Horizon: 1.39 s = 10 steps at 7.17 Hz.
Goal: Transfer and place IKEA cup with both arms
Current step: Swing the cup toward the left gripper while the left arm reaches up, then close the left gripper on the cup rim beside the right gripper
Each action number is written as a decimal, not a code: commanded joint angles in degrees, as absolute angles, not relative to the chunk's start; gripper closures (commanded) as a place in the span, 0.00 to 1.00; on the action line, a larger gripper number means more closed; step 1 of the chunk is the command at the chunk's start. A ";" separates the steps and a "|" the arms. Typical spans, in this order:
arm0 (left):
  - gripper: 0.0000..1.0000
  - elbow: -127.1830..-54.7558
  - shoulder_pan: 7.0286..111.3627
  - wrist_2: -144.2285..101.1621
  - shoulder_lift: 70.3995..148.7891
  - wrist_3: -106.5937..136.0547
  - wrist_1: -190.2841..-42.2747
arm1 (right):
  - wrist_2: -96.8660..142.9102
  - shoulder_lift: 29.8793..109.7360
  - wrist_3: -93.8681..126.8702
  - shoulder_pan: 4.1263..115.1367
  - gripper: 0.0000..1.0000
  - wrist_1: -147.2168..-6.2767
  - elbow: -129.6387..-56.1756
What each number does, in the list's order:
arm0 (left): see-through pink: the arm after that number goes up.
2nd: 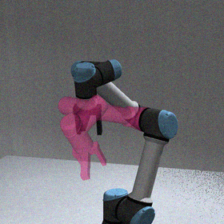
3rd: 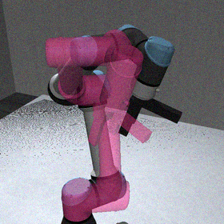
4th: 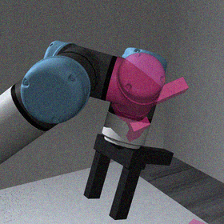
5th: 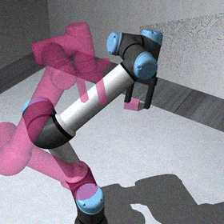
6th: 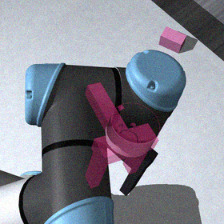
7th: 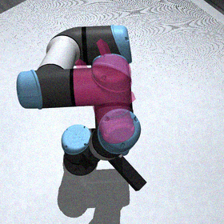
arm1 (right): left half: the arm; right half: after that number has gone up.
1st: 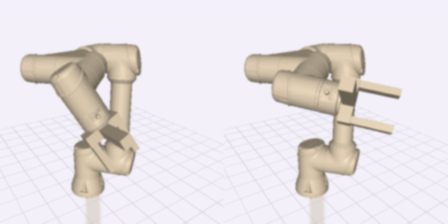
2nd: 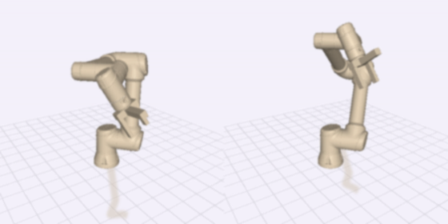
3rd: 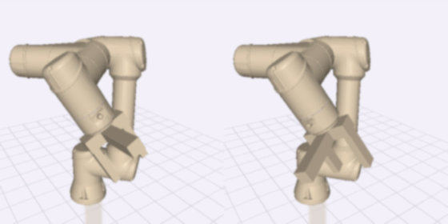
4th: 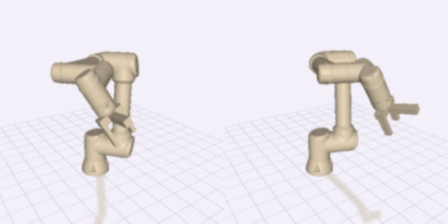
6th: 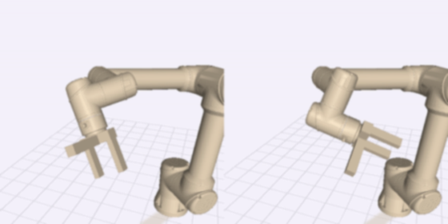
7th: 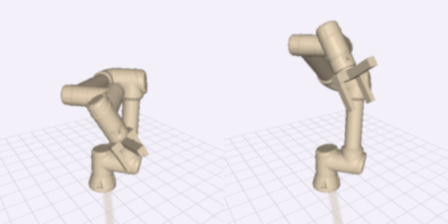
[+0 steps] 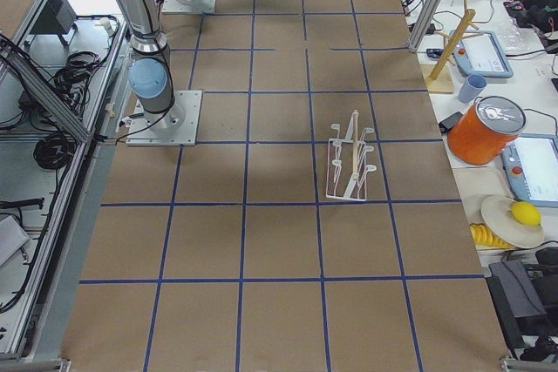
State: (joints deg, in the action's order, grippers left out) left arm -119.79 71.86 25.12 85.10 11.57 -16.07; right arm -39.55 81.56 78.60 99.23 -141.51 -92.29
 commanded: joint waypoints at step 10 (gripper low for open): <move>0.00 -116.11 77.52 26.19 89.21 11.34 -15.47 | -39.64 81.47 78.57 99.23 0.56 -141.50 -92.29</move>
State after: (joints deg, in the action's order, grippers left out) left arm -116.64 77.48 26.19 88.80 11.40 -15.54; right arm -39.64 81.48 78.59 99.23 -141.50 -92.29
